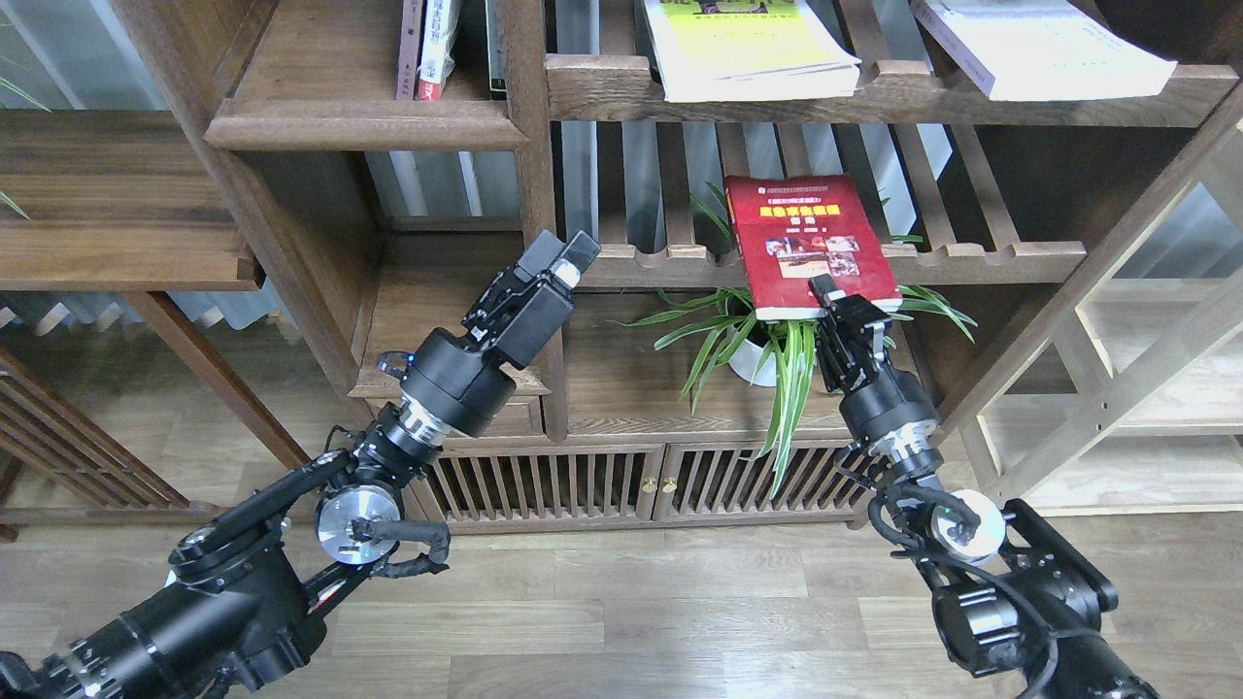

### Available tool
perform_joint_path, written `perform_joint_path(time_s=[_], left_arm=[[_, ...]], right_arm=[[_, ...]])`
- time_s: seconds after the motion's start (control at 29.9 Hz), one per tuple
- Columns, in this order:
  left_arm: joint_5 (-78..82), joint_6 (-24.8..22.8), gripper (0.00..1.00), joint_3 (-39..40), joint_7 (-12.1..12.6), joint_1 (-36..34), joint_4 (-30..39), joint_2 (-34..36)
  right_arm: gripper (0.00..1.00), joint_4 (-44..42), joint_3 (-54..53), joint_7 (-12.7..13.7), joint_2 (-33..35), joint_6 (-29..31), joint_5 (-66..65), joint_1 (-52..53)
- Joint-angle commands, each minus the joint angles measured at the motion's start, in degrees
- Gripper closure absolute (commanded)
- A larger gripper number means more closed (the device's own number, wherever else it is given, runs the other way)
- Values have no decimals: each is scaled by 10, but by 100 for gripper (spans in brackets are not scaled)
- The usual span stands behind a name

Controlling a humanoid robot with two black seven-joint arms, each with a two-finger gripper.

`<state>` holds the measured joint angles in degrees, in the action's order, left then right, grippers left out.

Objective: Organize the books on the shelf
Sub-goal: 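Tilt the red book outward off the shelf with the right gripper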

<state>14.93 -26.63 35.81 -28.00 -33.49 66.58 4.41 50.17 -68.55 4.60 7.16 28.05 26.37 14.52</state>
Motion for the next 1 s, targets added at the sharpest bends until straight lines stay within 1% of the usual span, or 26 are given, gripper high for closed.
perform_joint_path(time_s=[0.0, 0.07, 0.23, 0.43, 0.7, 0.8, 0.97], left_arm=[[-1, 22, 0, -19, 0, 2, -1, -2], [-3, 30, 0, -20, 0, 6, -4, -4], [-29, 30, 0, -21, 0, 8, -10, -6], [-30, 30, 0, -20, 0, 8, -14, -8], [-30, 26, 0, -22, 0, 9, -29, -9], [-30, 26, 0, -29, 0, 9, -36, -11], [-30, 29, 0, -43, 0, 8, -39, -26]], right_arm=[[100, 25, 1, 1, 7, -1, 0, -15], [100, 40, 1, 0, 10, -1, 0, -20], [100, 69, 9, 1, 16, -1, -7, -42], [100, 85, 31, 1, 47, -1, -11, -51], [100, 111, 31, -1, 79, -1, -13, -82], [100, 128, 30, -3, 85, -1, -13, -99], [100, 184, 23, -6, 99, -1, -13, -145]])
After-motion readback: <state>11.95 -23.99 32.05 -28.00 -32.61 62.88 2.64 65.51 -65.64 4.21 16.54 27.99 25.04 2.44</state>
